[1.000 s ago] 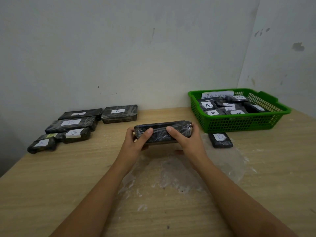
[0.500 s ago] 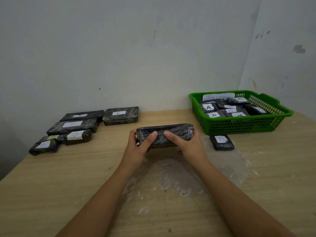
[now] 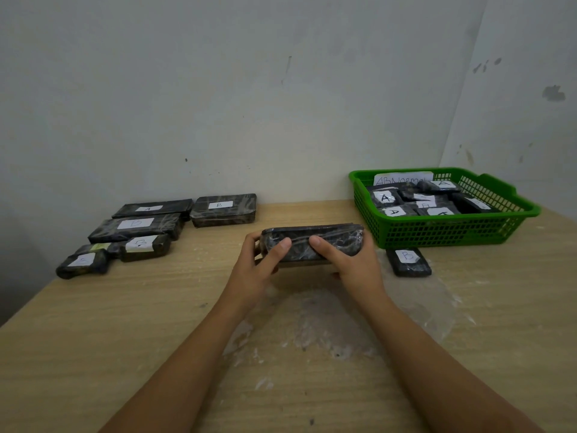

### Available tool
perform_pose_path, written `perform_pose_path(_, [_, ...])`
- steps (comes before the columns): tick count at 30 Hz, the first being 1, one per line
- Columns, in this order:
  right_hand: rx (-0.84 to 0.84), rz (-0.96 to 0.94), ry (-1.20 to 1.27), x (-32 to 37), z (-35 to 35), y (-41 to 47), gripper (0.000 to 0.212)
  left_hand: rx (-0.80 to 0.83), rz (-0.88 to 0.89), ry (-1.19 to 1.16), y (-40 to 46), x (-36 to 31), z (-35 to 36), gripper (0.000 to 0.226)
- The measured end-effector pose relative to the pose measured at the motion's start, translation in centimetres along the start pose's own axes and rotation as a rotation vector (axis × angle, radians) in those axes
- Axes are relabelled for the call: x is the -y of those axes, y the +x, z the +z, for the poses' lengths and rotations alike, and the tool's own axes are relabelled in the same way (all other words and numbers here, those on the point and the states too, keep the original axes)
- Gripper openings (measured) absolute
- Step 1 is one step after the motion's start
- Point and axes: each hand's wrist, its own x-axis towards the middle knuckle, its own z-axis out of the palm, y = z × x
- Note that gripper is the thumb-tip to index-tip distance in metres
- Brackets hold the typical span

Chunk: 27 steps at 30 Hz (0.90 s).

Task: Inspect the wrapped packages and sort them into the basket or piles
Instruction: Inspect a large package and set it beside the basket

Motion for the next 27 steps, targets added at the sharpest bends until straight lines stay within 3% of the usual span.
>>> perform_pose_path(4, [0.015, -0.004, -0.008, 0.3, -0.1, -0.2, 0.098, -0.004, 0.012, -0.010, 0.1, -0.1, -0.3, 0.045])
perform_pose_path(7, [0.032, -0.019, -0.011, 0.5, 0.1, -0.5, 0.077, -0.009, -0.009, -0.063, 0.2, -0.3, -0.6, 0.043])
perform_pose_path(10, [0.041, -0.047, 0.000, 0.7, 0.1, -0.6, 0.057, -0.019, -0.015, -0.080, 0.3, -0.4, -0.6, 0.048])
perform_pose_path(19, [0.026, -0.093, 0.005, 0.6, 0.1, -0.5, 0.069, -0.063, -0.054, -0.103, 0.6, 0.0, -0.4, 0.066])
perform_pose_path(24, [0.086, -0.108, 0.028, 0.5, 0.0, -0.5, 0.055, -0.064, -0.095, -0.107, 1.1, 0.2, -1.2, 0.072])
perform_pose_path(27, [0.080, -0.136, 0.014, 0.3, 0.1, -0.4, 0.045, -0.078, -0.110, -0.051, 1.2, 0.6, -1.4, 0.093])
